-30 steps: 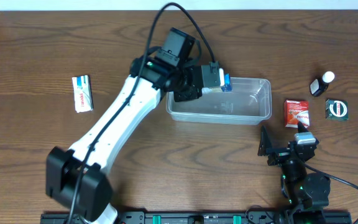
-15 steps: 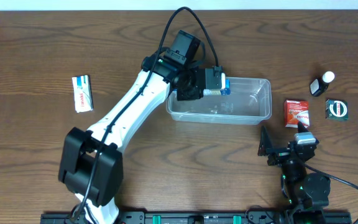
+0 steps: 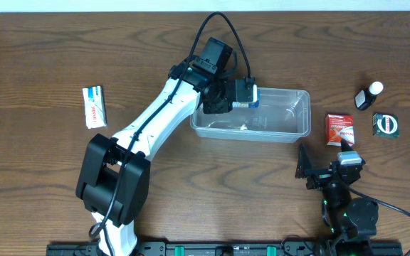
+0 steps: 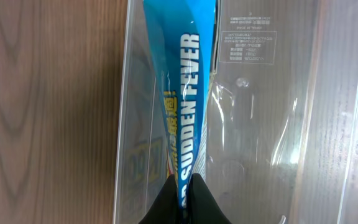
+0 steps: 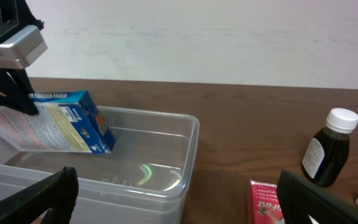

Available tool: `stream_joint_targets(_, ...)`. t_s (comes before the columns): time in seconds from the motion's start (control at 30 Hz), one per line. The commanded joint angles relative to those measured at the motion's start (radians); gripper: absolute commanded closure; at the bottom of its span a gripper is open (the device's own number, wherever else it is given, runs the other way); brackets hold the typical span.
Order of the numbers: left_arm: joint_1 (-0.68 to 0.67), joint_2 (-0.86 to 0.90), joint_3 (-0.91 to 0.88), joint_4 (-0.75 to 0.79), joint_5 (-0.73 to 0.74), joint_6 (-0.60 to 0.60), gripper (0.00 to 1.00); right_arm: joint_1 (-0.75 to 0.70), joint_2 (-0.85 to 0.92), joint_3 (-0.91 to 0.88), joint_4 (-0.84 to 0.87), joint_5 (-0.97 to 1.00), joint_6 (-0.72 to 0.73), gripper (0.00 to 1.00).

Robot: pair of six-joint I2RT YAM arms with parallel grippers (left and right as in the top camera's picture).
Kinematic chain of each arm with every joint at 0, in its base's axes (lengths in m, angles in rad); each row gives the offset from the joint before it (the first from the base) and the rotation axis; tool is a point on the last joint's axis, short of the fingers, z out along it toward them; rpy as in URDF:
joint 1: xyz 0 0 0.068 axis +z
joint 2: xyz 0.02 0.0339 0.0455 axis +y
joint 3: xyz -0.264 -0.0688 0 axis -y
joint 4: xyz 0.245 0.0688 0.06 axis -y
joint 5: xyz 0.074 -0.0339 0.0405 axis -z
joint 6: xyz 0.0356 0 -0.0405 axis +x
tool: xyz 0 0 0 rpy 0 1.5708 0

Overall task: Pack container
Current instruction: 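Lower blue box into container, release, and withdraw left gripper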

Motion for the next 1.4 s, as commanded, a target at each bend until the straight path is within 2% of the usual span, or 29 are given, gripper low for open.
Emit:
stream_joint_targets(0.0,0.01,0.021,-0.002,0.012,-0.014,0.01,0.94,-0.012,-0.003,-0.002,-0.004,-0.011,-0.012,0.01)
stream_joint_targets(0.27,0.014,0.071,-0.002,0.02,-0.032,0.009,0.93,-0.012,-0.003,-0.002,-0.004,-0.011,-0.012,0.01)
stream_joint_targets(0.4,0.014,0.072,-0.002,0.021,-0.032,0.005,0.83,-0.012,-0.003,-0.002,-0.004,-0.011,-0.012,0.01)
stream_joint_targets(0.43,0.014,0.069,-0.002,0.023,-0.032,0.005,0.72,-0.012,-0.003,-0.002,-0.004,-0.011,-0.012,0.01)
stream_joint_targets(0.5,0.014,0.061,-0.002,0.023,-0.032,0.005,0.6,-0.012,-0.003,-0.002,-0.004,-0.011,-0.012,0.01)
stream_joint_targets(0.7,0.013,-0.01,-0.002,0.018,-0.031,-0.09,0.49,-0.012,-0.003,-0.002,-0.004,-0.011,-0.012,0.01)
stream_joint_targets(0.87,0.011,-0.094,-0.002,-0.008,-0.027,-0.209,0.48,-0.012,-0.003,-0.002,-0.004,-0.011,-0.012,0.01)
stream_joint_targets(1.2,0.011,-0.15,-0.002,-0.187,-0.029,-0.228,0.48,-0.012,-0.003,-0.002,-0.004,-0.011,-0.012,0.01)
stream_joint_targets(1.3,0.016,-0.15,-0.002,-0.185,-0.064,-0.281,0.5,-0.012,-0.003,-0.002,-0.004,-0.011,-0.012,0.01)
stream_joint_targets(1.37,0.028,-0.15,-0.002,-0.167,-0.15,-0.348,0.51,-0.012,-0.003,-0.002,-0.004,-0.011,-0.012,0.01)
